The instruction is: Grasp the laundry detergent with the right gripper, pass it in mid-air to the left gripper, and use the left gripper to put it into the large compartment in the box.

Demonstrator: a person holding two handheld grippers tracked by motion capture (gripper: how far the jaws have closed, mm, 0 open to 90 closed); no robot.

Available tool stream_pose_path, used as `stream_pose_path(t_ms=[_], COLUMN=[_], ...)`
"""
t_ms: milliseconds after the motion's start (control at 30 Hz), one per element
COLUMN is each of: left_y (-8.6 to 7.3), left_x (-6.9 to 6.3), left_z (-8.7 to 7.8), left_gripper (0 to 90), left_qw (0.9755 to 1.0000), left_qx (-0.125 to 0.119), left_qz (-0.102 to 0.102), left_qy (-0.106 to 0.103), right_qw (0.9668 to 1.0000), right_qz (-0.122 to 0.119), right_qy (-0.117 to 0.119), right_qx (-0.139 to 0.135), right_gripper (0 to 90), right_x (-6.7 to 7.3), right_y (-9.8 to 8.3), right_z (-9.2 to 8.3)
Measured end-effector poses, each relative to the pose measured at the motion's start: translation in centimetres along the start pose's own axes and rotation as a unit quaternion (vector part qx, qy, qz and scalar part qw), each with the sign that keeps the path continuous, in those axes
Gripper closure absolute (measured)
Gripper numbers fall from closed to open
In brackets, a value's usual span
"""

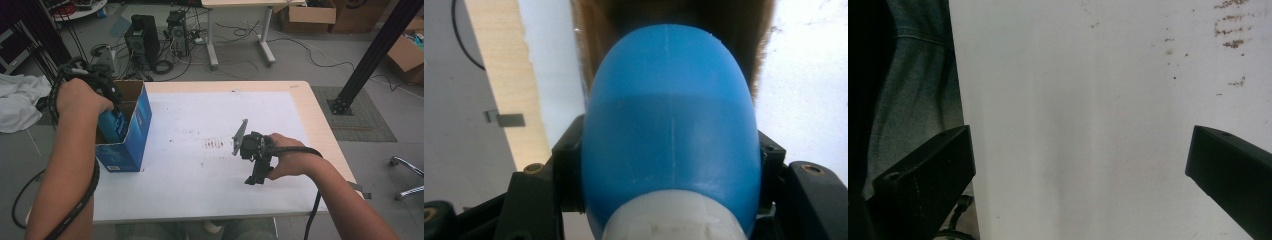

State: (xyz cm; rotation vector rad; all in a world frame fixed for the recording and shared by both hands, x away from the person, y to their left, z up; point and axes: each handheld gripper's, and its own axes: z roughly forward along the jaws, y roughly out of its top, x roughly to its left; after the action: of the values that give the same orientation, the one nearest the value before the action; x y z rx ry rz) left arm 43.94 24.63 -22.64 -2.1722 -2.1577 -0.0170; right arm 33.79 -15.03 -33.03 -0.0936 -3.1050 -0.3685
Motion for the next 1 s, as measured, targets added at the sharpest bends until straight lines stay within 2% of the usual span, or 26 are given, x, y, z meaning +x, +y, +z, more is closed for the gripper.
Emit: stream_pose_path(t_ms=[533,700,1000], left_y=[0.7,0.9,0.7], left_x=[-0.1,-0.2,-0.2], left_z=[5.1,6.0,6.1], left_gripper=[38.3,38.2,38.1], left_qw=[0.9998,0.9998,0.9999], left_qx=[0.017,0.016,0.005], left_qz=[0.005,0.006,0.008], left_qy=[-0.009,-0.008,-0.009], right_qw=[1.0000,1.0000,1.0000], right_qz=[0.000,0.000,0.003], right_qy=[0.001,-0.001,-0.002], right_qx=[-0.003,-0.004,-0.007], right_gripper=[0.0,0.0,0.0], right_x=[0.0,0.0,0.0], right_y=[0.1,0.2,0.1], right_z=[0.6,0.6,0.6])
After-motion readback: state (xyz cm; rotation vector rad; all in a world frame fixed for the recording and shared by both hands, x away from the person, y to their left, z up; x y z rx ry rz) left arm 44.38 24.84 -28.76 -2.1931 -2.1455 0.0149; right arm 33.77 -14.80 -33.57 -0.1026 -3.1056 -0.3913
